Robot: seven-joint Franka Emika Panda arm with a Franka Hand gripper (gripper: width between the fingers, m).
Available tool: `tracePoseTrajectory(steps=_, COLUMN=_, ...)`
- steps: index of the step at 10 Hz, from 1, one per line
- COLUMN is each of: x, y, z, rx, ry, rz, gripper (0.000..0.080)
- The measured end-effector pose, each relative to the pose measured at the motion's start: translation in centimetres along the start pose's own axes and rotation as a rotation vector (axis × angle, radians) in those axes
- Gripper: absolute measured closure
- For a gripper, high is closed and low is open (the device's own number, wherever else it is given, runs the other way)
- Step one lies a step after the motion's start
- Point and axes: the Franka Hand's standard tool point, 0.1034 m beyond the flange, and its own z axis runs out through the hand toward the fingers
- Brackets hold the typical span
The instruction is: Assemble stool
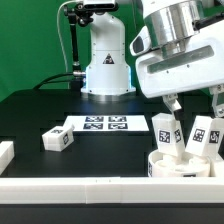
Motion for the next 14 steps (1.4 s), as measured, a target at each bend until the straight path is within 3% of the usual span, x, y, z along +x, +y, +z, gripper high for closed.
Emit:
tracePoseTrajectory(steps=4, x=-0.6, y=-0.8, z=-0.8, rx=-0.02, ry=0.014, rz=-0.504, gripper=0.0151)
tracePoseTrajectory(steps=9, x=-0.6, y=-0.8, z=-0.7, rx=-0.025, ry=0.011, rz=-0.836, gripper=0.0151)
tracePoseTrajectory(steps=14, x=-1.1, y=-1.0, z=-0.5, rx=-0.072, ry=0.004, rz=-1.369, gripper=0.0151)
